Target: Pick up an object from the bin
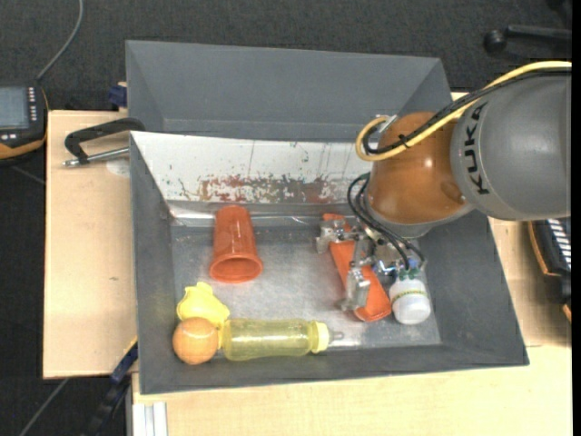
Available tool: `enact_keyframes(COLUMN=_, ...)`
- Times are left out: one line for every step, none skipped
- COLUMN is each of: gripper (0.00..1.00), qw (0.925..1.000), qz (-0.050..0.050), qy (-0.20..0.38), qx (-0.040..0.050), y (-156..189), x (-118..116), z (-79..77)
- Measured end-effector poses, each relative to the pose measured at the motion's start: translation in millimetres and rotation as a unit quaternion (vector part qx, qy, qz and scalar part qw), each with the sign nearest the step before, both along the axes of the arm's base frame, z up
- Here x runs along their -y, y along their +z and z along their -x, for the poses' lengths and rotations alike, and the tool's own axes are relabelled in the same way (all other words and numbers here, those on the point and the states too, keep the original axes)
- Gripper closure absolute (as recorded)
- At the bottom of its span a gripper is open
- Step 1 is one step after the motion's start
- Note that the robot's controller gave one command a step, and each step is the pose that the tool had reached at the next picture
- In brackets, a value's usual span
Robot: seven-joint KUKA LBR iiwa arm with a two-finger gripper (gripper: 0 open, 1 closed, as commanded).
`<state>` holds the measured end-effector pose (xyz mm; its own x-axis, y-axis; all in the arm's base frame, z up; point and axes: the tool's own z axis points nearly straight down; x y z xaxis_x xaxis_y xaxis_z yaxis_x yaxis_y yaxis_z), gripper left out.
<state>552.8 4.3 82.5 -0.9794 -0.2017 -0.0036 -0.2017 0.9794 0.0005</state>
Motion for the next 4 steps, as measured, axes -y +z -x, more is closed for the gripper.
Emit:
enact_keyframes(gripper=0.00, qw=0.9989, qz=-0.003, qy=-0.048, qx=0.0001, y=-6.6, x=27.2, z=4.5)
enact_keyframes(gripper=0.00, qw=0.9981, qz=-0.001, qy=-0.061, qx=0.0004, y=-9.8, x=44.9, z=11.8)
enact_keyframes(gripper=0.00, qw=0.9945, qz=-0.003, qy=-0.104, qx=0.0019, y=-4.6, x=65.8, z=14.5)
enact_keyframes(gripper=0.00, qw=0.9840, qz=-0.004, qy=-0.178, qx=0.0004, y=-7.9, x=79.4, z=38.0)
